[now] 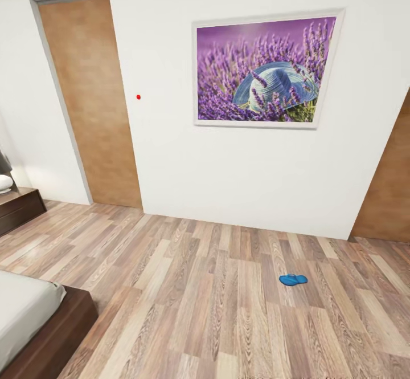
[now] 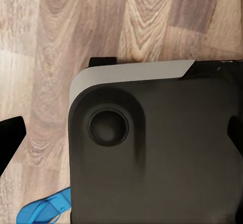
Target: In the bedroom, move the book from the bed onto either nightstand, and place the two sandals side by side next to the bed.
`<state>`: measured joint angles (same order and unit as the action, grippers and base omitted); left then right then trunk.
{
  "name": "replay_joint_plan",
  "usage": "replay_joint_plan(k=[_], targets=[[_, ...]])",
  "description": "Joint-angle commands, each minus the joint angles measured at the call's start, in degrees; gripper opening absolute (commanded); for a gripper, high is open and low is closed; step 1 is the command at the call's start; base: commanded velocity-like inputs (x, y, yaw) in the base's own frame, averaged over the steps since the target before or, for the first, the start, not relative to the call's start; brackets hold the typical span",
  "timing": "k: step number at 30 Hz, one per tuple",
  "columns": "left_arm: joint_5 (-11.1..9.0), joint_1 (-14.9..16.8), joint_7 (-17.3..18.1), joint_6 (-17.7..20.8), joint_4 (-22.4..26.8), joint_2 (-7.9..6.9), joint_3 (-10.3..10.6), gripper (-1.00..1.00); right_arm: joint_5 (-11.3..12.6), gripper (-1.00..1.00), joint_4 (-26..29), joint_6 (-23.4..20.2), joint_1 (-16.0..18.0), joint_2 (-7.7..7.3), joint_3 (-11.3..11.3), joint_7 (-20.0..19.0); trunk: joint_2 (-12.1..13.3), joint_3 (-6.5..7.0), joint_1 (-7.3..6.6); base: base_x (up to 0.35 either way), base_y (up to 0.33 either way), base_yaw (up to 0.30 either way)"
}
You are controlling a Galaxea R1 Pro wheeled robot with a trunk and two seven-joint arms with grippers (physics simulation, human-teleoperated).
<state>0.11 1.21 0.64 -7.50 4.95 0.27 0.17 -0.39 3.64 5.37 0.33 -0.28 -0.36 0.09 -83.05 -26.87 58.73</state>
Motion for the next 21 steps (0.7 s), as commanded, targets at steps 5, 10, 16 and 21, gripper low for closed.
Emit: replay_joint_plan(k=[5,10,16,21], targets=[[0.0,0.0,0.1,-0.5,0.0,0.02,0.0,1.00,0.0,1.00,0.0,0.2,0.1,-0.03,0.0,0.0,0.0,-0.06,0.00,0.000,-0.022,-0.258],[0.1,0.0,0.1,-0.6,0.0,0.05,0.0,1.00,0.0,1.00,0.0,0.2,0.1,0.00,0.0,0.0,0.0,-0.06,0.00,0.000,-0.122,-0.207],[0.1,0.0,0.1,-0.7,0.0,0.03,0.0,1.00,0.0,1.00,0.0,0.2,0.0,0.01,-0.1,0.0,0.0,-0.06,0.00,0.000,-0.086,-0.084],[0.1,0.0,0.1,-0.8,0.0,0.04,0.0,1.00,0.0,1.00,0.0,0.2,0.0,0.01,-0.1,0.0,0.0,-0.06,0.00,0.000,-0.029,-0.028]])
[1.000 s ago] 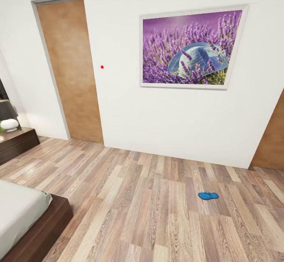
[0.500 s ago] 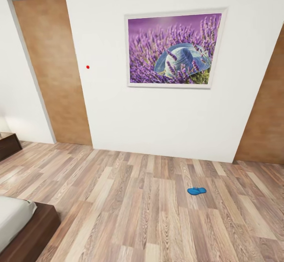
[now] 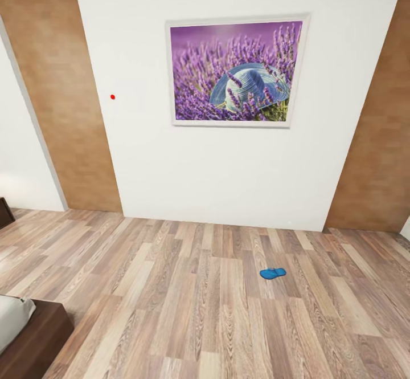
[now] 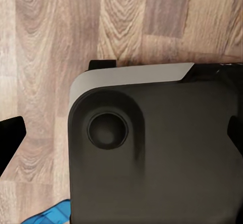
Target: In the bedroom, move the book from the bed onto either nightstand, and place the two sandals side by side next to the bed.
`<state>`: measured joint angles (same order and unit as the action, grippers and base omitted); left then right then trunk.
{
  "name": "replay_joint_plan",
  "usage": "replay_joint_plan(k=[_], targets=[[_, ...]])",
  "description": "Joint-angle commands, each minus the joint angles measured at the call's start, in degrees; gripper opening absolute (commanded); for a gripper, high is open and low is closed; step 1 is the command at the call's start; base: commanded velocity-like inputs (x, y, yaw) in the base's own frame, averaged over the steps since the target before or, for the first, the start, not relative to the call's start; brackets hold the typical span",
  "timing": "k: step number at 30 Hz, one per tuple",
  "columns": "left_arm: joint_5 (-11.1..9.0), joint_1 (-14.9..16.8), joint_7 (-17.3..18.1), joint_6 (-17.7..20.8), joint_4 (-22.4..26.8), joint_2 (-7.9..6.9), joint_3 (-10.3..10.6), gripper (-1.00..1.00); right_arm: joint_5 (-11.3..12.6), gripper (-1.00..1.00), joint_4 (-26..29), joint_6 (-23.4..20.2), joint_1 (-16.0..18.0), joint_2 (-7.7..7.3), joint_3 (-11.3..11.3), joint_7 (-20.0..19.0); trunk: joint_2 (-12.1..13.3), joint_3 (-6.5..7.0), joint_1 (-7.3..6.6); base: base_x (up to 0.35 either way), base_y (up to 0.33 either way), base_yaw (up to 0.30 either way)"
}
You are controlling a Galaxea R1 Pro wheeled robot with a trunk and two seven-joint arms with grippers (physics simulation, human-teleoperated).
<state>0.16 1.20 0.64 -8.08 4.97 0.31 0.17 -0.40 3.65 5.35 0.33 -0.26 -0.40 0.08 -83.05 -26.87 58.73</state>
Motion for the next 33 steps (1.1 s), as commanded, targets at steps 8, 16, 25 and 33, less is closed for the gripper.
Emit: replay_joint_plan(k=[8,16,25,33], targets=[[0.0,0.0,0.1,-0.2,-0.1,0.02,0.0,1.00,0.0,1.00,0.0,0.2,0.0,0.00,0.0,0.0,0.0,-0.06,-0.01,-0.035,-0.008,-0.008],[0.0,0.0,0.1,-0.3,-0.1,0.00,0.0,1.00,0.0,1.00,0.0,0.2,0.1,0.03,0.0,0.0,0.0,-0.06,-0.01,-0.118,-0.002,-0.031],[0.0,0.0,0.0,-0.5,-0.1,0.03,0.0,1.00,0.0,1.00,0.0,0.2,0.1,0.06,0.0,0.0,0.0,-0.06,-0.01,-0.026,0.000,-0.121],[0.1,0.0,0.1,-0.5,-0.1,0.04,0.1,1.00,0.0,1.00,0.0,0.2,0.1,0.05,0.0,0.0,0.0,-0.06,-0.01,-0.006,0.000,-0.070]])
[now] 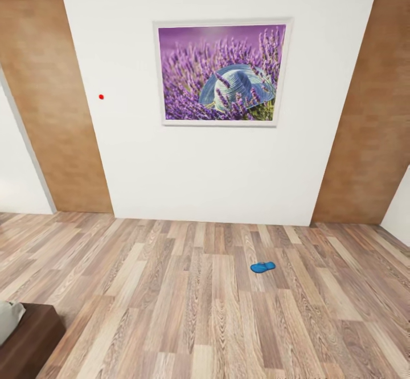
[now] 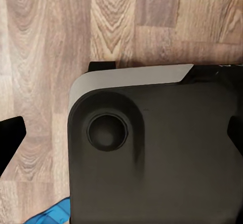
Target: In the bedroom, move the book from the bed onto either nightstand, and place the two sandals side by side next to the bed.
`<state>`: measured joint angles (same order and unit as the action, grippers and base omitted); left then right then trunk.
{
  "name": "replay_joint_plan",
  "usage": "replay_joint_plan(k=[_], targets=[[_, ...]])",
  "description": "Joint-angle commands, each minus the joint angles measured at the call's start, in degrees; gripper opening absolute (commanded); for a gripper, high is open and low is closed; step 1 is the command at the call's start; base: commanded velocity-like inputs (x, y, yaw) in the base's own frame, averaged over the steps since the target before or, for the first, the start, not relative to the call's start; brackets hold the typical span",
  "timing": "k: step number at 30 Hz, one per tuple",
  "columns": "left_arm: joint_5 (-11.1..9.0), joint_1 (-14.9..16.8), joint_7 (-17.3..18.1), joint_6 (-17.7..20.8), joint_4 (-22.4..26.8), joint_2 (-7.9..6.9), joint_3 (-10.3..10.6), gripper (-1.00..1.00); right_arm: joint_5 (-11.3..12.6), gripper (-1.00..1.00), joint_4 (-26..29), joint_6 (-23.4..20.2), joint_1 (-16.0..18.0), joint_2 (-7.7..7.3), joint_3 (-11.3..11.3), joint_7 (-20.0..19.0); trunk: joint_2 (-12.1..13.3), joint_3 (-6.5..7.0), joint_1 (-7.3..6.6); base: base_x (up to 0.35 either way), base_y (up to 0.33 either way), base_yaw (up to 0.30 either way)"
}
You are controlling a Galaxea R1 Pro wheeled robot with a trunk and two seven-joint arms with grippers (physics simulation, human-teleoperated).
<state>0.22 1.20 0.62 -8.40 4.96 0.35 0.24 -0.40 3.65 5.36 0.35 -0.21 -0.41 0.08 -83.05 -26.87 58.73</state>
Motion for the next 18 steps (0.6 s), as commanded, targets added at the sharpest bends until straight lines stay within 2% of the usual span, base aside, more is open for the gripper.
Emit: replay_joint_plan(k=[1,8,18], targets=[[0.0,0.0,0.1,-0.2,0.0,0.00,0.0,1.00,0.0,1.00,0.0,0.2,0.0,-0.01,0.0,0.0,0.0,-0.06,0.00,-0.003,0.000,-0.142],[0.0,0.0,0.0,-0.2,0.0,0.00,0.0,1.00,0.0,1.00,0.0,0.2,0.0,0.02,-0.1,0.0,0.0,-0.06,0.00,-0.001,0.000,-0.126],[0.0,0.0,0.0,-0.2,0.0,0.00,0.0,1.00,0.0,1.00,-0.1,0.2,0.0,0.05,0.0,0.0,0.0,-0.06,0.00,0.000,0.000,-0.028]])
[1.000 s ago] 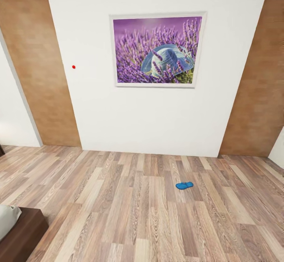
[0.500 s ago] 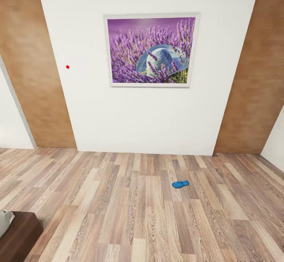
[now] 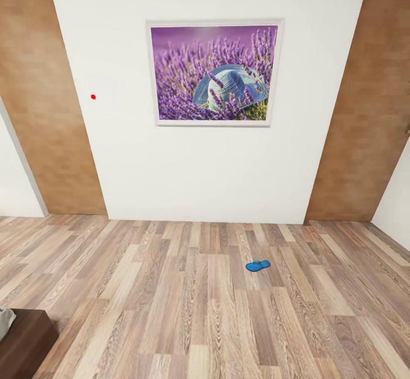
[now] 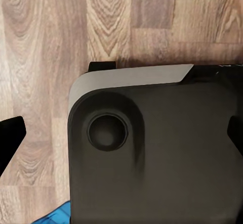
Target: In the bedroom, move the book from the bed onto either nightstand, and place the two sandals side by side next to the bed.
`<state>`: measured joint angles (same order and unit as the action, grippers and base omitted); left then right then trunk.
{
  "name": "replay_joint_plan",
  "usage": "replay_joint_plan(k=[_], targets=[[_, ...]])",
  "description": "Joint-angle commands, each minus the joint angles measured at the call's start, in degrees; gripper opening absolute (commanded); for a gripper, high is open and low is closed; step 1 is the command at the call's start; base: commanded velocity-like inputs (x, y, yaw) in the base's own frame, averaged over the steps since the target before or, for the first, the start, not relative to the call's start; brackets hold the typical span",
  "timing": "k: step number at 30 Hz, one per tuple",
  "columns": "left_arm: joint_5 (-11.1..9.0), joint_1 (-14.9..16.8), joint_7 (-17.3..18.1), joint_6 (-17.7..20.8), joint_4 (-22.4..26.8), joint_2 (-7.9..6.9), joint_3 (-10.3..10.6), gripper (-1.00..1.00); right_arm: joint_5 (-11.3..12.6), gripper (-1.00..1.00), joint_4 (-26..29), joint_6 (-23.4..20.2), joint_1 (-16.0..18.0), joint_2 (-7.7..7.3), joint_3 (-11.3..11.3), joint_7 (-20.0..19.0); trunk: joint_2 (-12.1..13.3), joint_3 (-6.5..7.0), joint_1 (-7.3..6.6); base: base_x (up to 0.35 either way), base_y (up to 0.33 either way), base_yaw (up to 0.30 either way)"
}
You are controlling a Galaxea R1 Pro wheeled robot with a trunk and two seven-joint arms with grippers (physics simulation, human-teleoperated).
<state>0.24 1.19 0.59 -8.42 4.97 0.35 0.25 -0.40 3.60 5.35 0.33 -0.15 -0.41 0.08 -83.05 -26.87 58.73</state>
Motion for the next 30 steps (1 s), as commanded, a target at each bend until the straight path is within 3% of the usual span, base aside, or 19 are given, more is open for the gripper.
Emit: replay_joint_plan(k=[1,30], targets=[[0.0,0.0,0.1,-0.2,-0.1,0.00,0.0,1.00,0.0,1.00,0.0,0.2,0.0,-0.01,0.0,0.0,0.0,-0.06,0.00,0.000,0.000,-0.008],[0.0,0.0,0.0,-1.3,0.0,0.00,0.0,1.00,0.0,1.00,-0.1,0.2,0.1,0.39,0.0,0.0,0.0,-0.06,0.00,0.010,-0.016,-0.031]])
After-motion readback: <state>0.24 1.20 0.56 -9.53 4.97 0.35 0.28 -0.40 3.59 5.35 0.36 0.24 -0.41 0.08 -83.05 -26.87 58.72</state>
